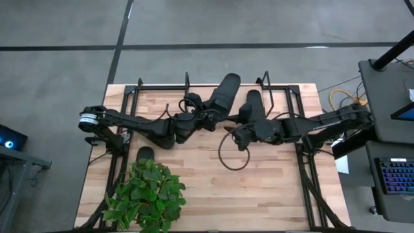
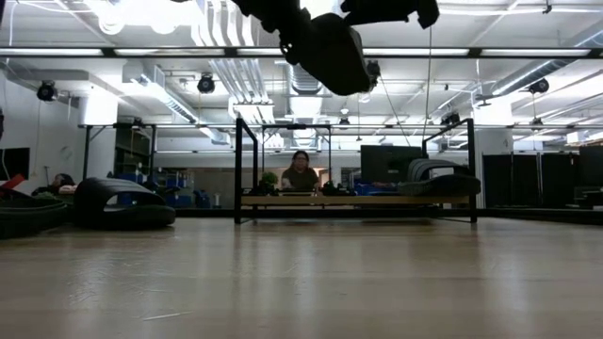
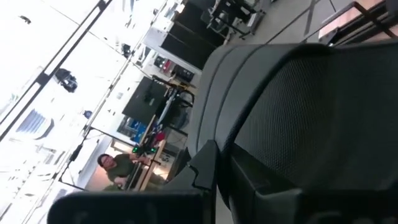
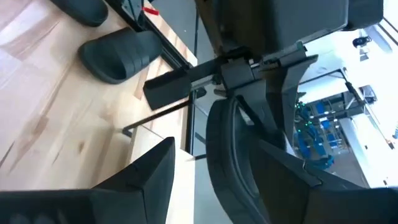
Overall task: Pick and place slides into the shelf
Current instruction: Put the black slipper on the shelf
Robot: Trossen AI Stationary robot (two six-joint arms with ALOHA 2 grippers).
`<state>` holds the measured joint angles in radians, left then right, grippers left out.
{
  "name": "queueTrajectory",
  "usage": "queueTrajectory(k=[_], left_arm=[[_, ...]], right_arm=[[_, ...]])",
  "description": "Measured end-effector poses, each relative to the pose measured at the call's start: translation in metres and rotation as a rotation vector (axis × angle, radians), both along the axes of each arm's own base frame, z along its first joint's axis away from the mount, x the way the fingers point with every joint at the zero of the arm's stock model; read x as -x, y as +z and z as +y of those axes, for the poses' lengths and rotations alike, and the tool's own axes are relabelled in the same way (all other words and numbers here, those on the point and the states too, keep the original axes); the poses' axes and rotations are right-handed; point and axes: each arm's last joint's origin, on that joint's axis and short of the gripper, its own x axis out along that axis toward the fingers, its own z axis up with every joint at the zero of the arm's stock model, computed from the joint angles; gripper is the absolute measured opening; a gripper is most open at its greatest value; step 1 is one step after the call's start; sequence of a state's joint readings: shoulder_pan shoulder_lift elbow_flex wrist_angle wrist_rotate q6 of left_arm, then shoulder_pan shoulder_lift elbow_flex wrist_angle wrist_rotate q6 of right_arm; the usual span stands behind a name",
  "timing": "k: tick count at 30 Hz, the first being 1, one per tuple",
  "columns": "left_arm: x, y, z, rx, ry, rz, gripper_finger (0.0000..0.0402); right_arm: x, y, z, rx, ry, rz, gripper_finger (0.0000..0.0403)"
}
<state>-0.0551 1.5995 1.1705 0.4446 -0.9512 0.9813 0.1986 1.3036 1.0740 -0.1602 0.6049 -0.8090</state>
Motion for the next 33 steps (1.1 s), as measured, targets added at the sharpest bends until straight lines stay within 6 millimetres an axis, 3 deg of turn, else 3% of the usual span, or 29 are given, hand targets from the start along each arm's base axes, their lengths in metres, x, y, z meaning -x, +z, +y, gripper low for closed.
queueTrajectory(k=[11, 19, 25, 30, 33], left_arm=[[0.001, 0.01, -0.003, 0.007, -0.063, -0.056, 0.0], [0.0, 0.012, -0.005, 0.006, -0.092, -0.079, 0.0], [0.0, 0.011, -0.005, 0.004, -0.112, -0.075, 0.0], [-0.001, 0.011, -0.006, 0.004, -0.148, -0.077, 0.0], [0.001, 0.012, -0.006, 0.037, -0.153, -0.103, 0.0003]], right_arm=[[-0.018, 0.002, 0.002, 0.073, -0.058, 0.034, 0.0194], [-0.021, 0.001, 0.002, 0.071, -0.09, 0.028, 0.0174], [-0.019, 0.005, 0.001, 0.038, -0.099, -0.007, 0.0128], [-0.018, 0.004, 0.001, 0.068, -0.085, 0.019, 0.0035], [-0.018, 0.004, 0.001, 0.07, -0.079, 0.021, 0.0033]])
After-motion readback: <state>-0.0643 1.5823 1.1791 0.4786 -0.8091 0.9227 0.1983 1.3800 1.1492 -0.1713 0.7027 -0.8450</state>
